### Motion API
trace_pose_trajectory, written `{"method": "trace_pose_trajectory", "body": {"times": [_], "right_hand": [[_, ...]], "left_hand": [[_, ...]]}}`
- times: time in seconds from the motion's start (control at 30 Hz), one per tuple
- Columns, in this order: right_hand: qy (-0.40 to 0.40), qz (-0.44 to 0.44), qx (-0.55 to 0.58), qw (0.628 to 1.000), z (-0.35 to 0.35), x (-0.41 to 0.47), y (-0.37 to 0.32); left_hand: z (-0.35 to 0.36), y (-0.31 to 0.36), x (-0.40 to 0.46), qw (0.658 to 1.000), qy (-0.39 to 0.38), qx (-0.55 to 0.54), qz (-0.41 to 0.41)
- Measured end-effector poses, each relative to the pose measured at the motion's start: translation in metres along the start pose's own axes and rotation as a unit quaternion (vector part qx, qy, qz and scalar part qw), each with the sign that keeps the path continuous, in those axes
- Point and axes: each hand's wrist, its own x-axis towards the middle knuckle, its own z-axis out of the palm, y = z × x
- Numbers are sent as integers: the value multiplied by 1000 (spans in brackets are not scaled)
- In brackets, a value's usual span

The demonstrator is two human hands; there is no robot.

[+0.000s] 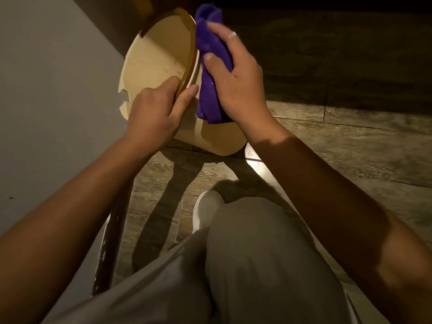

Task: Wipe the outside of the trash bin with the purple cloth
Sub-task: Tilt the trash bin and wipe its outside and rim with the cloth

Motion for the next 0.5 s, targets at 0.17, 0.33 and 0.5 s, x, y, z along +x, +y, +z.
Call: {"method": "trace_pose_trajectory", "body": {"times": [0.17, 0.33, 0.5], "right_hand": [[-55, 27, -97, 993, -7, 18, 22], [-64, 187, -125, 972, -23, 19, 59], [-76, 23, -95, 992, 1, 22, 19]], "left_hand": [[-8, -11, -13, 999, 33, -21, -14], [-10, -20, -23, 997, 51, -36, -42], [-14, -21, -11, 997, 38, -49, -42]]}}
